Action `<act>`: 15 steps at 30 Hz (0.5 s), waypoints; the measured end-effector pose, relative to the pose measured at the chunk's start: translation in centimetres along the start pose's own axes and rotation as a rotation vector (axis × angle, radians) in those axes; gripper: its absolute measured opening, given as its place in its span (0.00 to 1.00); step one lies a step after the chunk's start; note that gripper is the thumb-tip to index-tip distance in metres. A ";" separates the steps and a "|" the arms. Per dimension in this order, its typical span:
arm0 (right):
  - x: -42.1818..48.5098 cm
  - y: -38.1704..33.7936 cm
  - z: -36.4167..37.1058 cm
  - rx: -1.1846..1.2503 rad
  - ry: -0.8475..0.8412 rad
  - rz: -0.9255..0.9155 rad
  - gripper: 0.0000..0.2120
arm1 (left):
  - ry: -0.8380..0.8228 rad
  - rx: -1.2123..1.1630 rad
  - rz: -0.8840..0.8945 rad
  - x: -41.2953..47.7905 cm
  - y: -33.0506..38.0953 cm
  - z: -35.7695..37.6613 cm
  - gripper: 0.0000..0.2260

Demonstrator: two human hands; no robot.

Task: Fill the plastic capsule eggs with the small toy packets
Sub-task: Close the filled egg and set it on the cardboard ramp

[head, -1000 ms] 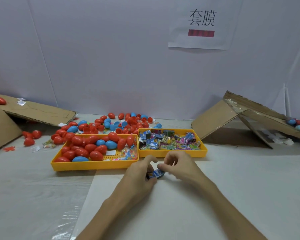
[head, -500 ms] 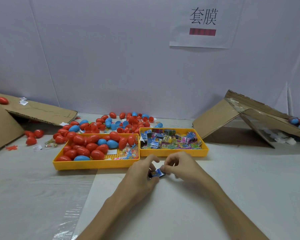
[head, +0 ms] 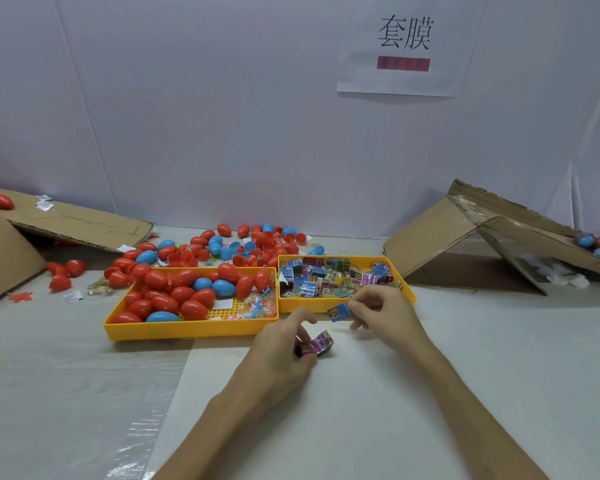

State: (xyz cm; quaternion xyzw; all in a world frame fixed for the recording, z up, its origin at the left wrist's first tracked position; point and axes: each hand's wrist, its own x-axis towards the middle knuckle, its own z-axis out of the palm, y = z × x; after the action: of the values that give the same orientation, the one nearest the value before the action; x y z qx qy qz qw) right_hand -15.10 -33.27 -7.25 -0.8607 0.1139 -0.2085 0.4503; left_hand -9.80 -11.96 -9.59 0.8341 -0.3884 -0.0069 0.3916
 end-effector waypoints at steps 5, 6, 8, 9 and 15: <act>-0.3 -1.0 -0.5 0.274 -0.096 -0.015 0.04 | 0.067 -0.120 -0.052 -0.1 0.5 -0.5 0.19; -0.4 -1.2 -0.3 0.311 -0.115 -0.018 0.03 | 0.078 -0.155 -0.062 0.0 0.7 -0.6 0.19; -0.6 -1.7 0.2 0.366 -0.154 -0.032 0.03 | 0.089 -0.235 -0.068 0.1 1.0 -0.7 0.15; -0.8 -2.0 0.4 0.391 -0.174 -0.041 0.03 | 0.098 -0.257 -0.063 0.1 1.1 -0.8 0.13; -1.5 -2.8 1.1 0.475 -0.287 -0.054 0.04 | 0.257 -0.441 -0.079 0.4 1.4 -1.6 0.05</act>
State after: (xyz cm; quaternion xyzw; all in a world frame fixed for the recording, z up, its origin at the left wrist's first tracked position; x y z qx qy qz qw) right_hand -15.90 -30.27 -5.87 -0.7546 -0.0261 -0.1174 0.6451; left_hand -9.91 -11.69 -7.43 0.7369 -0.2917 -0.0004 0.6098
